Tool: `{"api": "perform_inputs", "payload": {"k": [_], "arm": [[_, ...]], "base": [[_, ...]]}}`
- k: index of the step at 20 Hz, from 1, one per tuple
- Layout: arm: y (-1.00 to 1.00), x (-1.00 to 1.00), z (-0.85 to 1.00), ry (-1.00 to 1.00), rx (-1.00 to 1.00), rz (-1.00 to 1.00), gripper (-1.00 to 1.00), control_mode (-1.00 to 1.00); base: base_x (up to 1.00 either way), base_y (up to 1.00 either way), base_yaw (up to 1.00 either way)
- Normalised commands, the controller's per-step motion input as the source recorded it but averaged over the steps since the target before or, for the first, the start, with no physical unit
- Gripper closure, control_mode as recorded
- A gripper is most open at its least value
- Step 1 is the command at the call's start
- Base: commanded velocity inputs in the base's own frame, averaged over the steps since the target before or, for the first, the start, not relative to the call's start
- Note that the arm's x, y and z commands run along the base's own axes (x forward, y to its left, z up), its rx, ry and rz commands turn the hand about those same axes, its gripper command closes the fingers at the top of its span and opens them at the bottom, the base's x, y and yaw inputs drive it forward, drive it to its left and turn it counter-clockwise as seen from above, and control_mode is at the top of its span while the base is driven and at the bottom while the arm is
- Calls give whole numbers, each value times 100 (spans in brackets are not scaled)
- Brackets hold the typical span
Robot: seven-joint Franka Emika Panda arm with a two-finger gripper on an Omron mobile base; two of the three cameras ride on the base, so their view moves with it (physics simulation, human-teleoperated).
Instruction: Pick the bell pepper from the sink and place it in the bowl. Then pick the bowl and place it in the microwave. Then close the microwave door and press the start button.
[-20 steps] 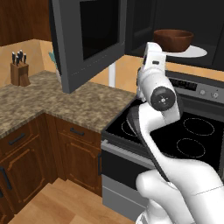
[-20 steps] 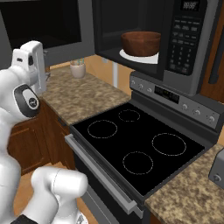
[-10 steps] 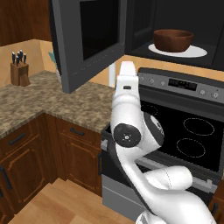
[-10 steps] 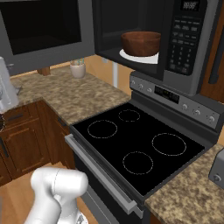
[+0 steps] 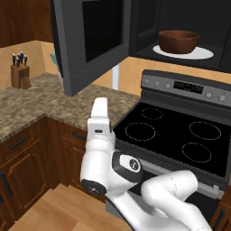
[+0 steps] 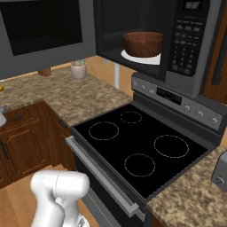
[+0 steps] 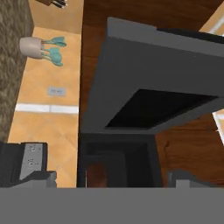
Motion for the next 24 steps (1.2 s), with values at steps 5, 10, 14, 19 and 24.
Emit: {"api": "perform_inputs", "payload": {"k": [5, 10, 14, 19, 24], "arm": [[76, 17, -47, -1, -4, -1, -100, -100], [83, 52, -36, 0, -6, 0, -100, -100], [83, 74, -17, 0, -7, 0, -100, -100], [60, 83, -5, 0, -2, -12, -100, -100], [29, 70, -1, -1, -1, -15, -100, -100]], "base": [[0, 0, 0], [0, 0, 0], [0, 0, 0], [0, 0, 0], [0, 0, 0]]}}
